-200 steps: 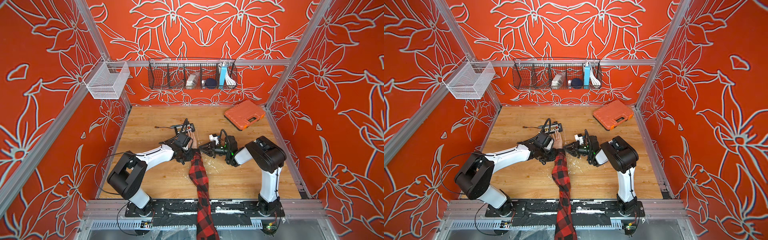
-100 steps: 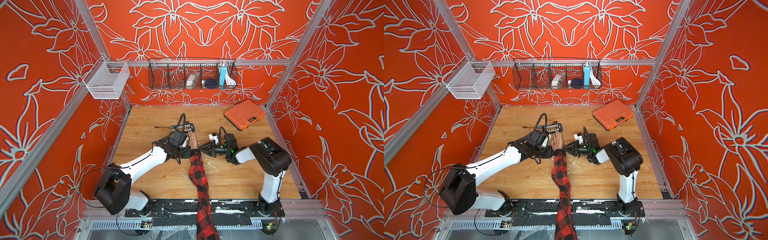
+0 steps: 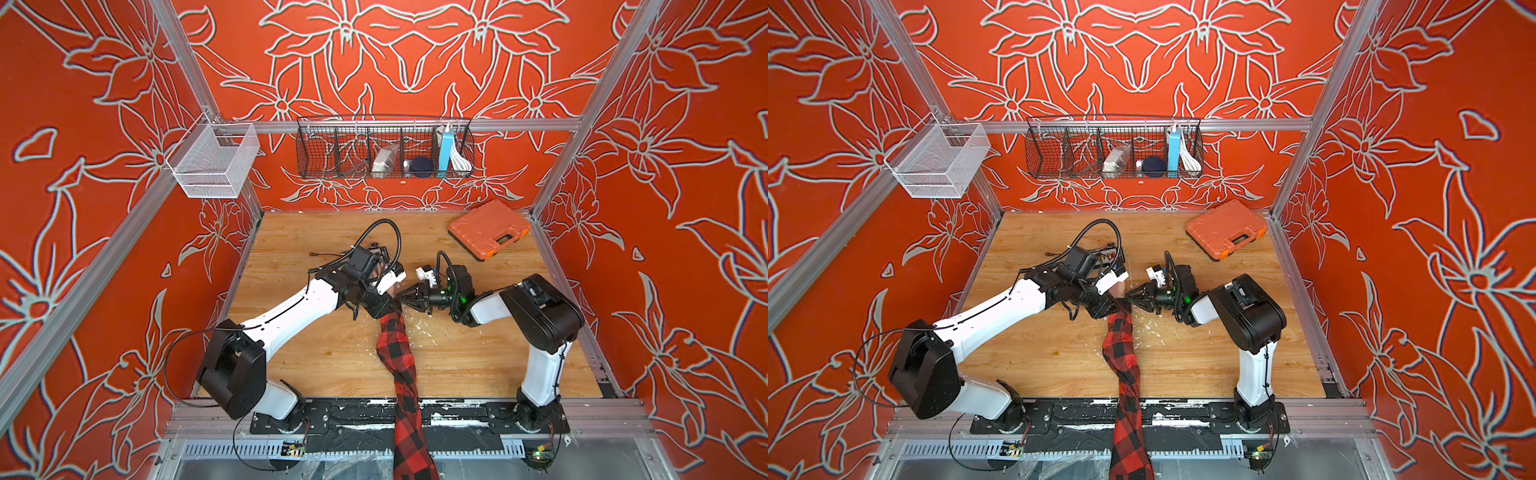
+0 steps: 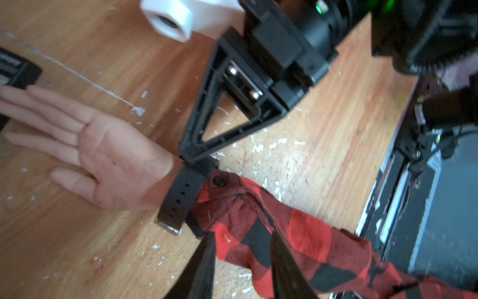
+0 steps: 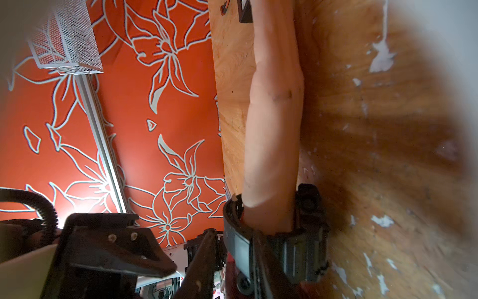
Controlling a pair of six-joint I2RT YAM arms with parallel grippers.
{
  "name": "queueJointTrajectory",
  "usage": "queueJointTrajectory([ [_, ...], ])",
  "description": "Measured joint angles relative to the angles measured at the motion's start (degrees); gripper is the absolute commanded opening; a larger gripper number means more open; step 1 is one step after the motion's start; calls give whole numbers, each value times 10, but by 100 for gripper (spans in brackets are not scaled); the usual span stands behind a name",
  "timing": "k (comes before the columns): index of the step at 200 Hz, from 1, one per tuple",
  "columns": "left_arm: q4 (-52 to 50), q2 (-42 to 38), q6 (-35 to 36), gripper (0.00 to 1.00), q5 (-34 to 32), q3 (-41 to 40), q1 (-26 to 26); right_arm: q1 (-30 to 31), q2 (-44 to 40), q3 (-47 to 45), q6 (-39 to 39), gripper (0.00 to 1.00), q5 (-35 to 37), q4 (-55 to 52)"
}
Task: Take off the watch
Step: Untie the watch from the hand.
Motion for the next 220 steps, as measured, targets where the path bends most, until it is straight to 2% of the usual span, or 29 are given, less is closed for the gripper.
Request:
queueJointTrajectory([
  [50, -2, 7, 143, 38, 25, -4, 43, 0, 0, 2, -4, 28, -1, -3],
  [90, 17, 46, 217, 37, 33, -1, 51, 0, 0, 7, -4, 28, -4, -8],
  [143, 54, 71, 257, 38, 54, 4, 69, 0, 0, 7, -5, 28, -5, -10],
  [220, 52, 105, 296, 39, 78, 7, 73, 0, 0, 7, -5, 28, -5, -13],
])
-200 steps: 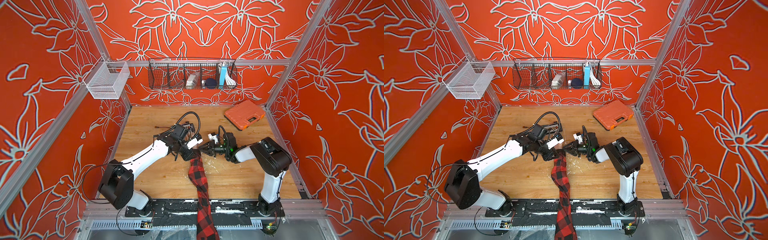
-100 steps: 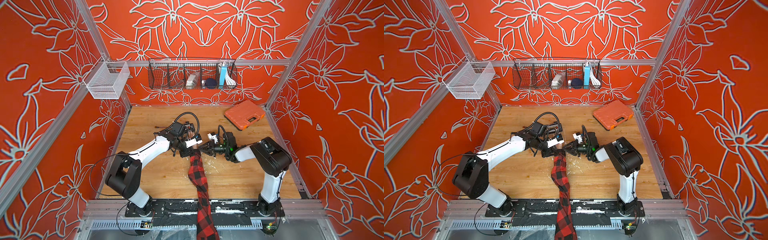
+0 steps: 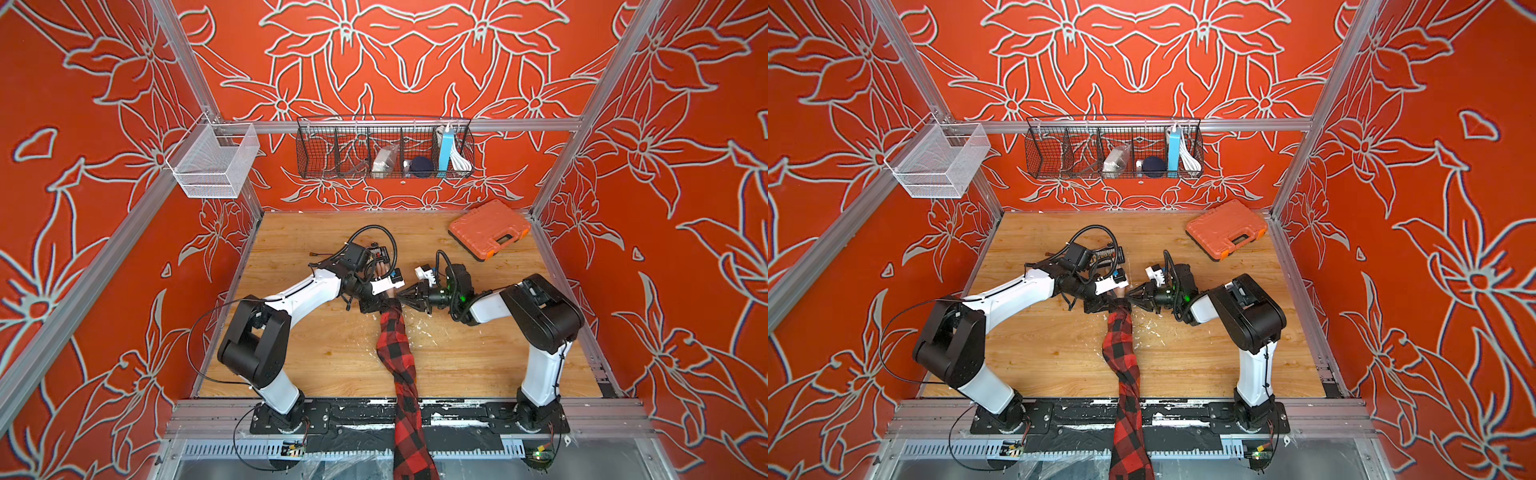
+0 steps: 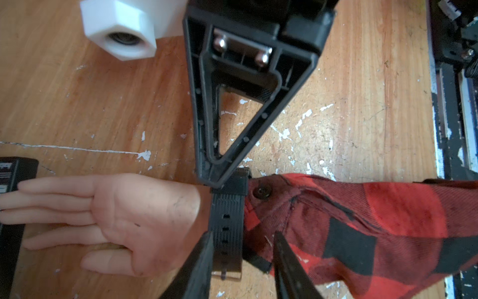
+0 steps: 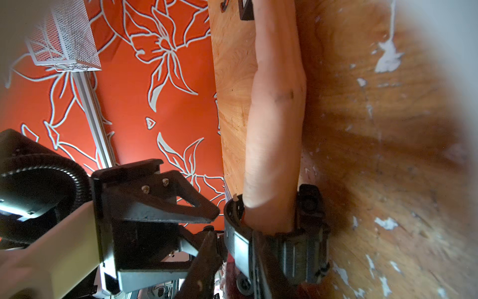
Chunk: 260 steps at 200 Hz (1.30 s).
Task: Take off the watch
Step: Untie the watch from the hand.
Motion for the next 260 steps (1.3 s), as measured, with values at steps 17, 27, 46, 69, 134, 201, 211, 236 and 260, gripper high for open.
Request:
queueJointTrajectory([
  [17, 0, 9, 3, 38, -2, 5, 0, 0, 0, 0, 0, 28, 0, 0],
  [27, 1, 11, 4, 36, -2, 8, 0, 0, 0, 0, 0, 28, 0, 0],
  [46, 0, 11, 7, 31, -3, 10, 0, 0, 0, 0, 0, 28, 0, 0],
  [69, 0, 12, 11, 33, -3, 12, 0, 0, 0, 0, 0, 28, 0, 0],
  [134, -1, 12, 19, 49, -25, 12, 5, 0, 0, 0, 0, 27, 0, 0],
  [201, -31, 50, 29, 39, -14, 41, 9, 0, 0, 0, 0, 27, 0, -1],
  [211, -37, 53, 31, 35, -10, 46, 10, 0, 0, 0, 0, 27, 0, -1],
  [236, -47, 54, 35, 26, -3, 49, 10, 0, 0, 1, 0, 26, 0, -2],
  [260, -49, 54, 38, 19, 0, 49, 10, 0, 0, 1, 0, 26, 0, -3],
])
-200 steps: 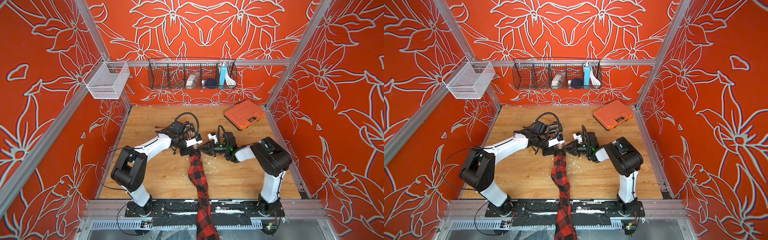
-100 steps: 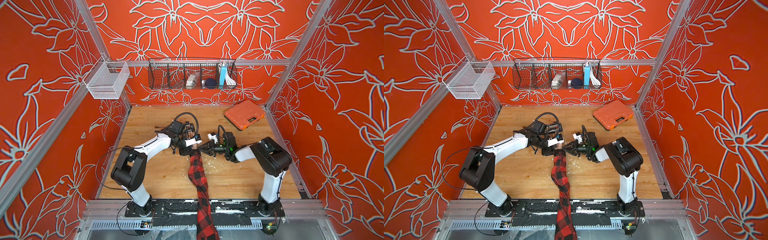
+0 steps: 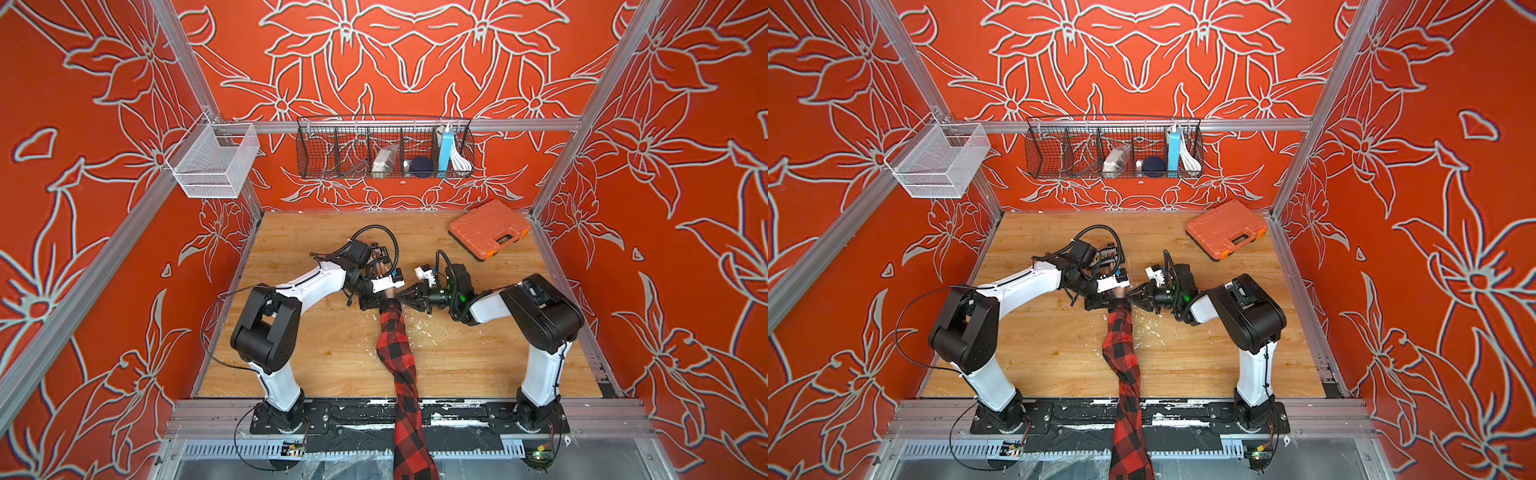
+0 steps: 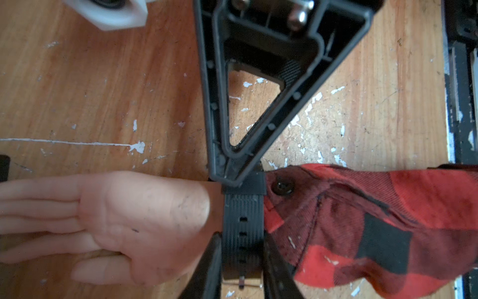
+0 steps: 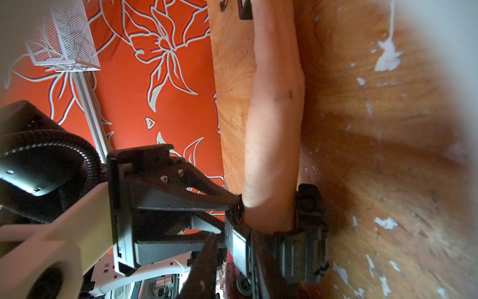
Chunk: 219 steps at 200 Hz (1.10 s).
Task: Take off the watch
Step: Untie the watch from the hand.
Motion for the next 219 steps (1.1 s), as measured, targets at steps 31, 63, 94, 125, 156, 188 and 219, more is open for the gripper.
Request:
queueJointTrajectory([
  [31, 8, -9, -2, 15, 0, -9, 0, 0, 0, 1, -3, 26, 0, -4],
  [63, 22, -35, -6, 11, -2, -30, 0, 1, -1, 9, -26, 29, 0, -45],
  [94, 31, -60, -12, 7, -3, -48, 1, 1, -23, 23, -80, 38, 7, -141],
  [125, 38, -73, -17, 7, -2, -52, 1, 2, -65, 47, -147, 48, 27, -247],
  [156, 43, -77, -20, 7, 1, -52, 1, 9, -100, 74, -211, 50, 49, -337],
  [188, 42, -77, -20, 7, 2, -52, 1, 26, -110, 98, -265, 50, 74, -419],
  [219, 42, -77, -20, 7, 8, -52, 1, 38, -110, 117, -301, 50, 96, -479],
])
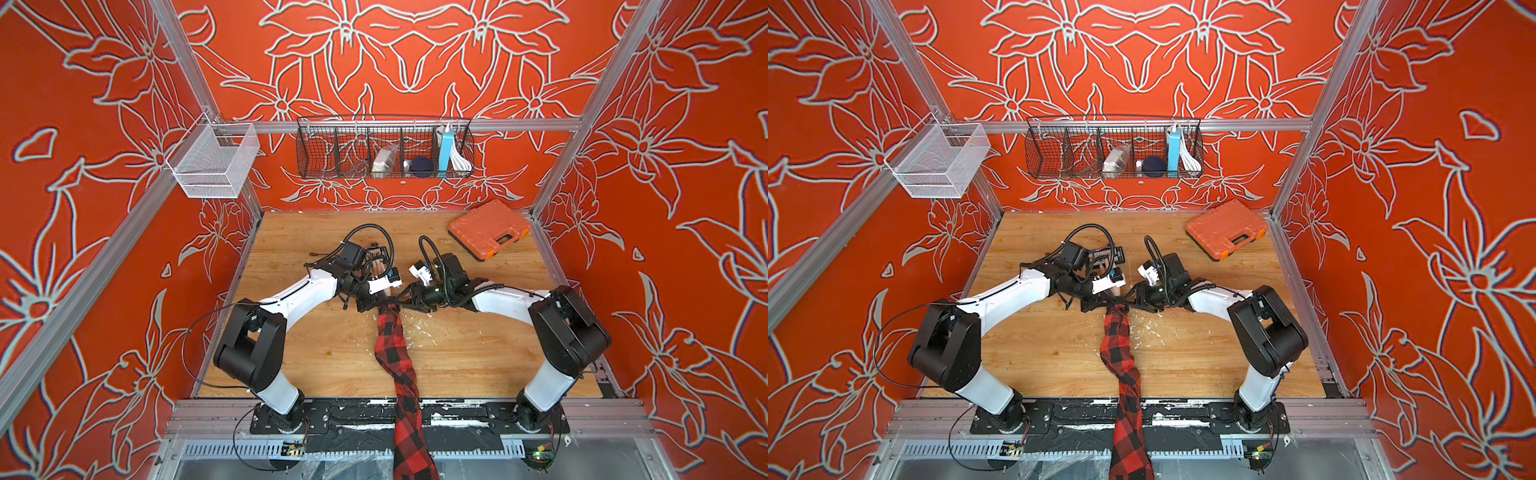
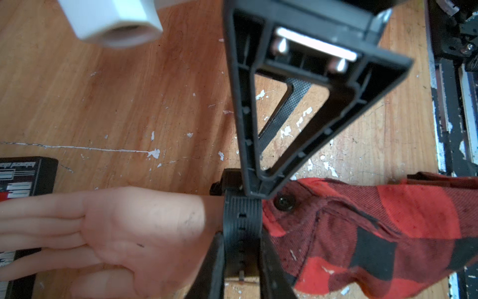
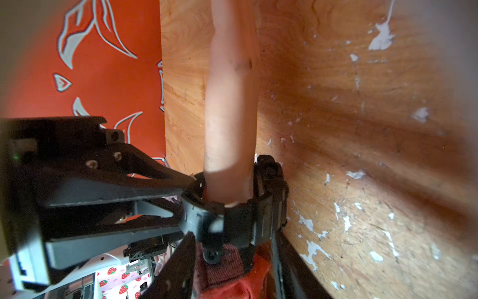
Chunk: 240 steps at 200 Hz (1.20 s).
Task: Take off the watch
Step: Untie the watch from the hand.
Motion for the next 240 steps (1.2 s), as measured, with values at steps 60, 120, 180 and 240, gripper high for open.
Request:
queueJointTrajectory([
  [60, -2, 0, -3, 5, 5, 0, 0, 1, 0, 7, -23, 49, 17, -37],
  [120, 1, -3, -13, 4, 13, 0, 0, 1, 9, 23, -43, 48, 46, -74],
  [180, 23, -19, -29, 3, 43, -2, 0, 1, 19, 22, -48, 47, 72, -90],
  [240, 121, -37, -118, 2, 46, -60, 0, 2, -26, 1, -61, 45, 87, -85],
])
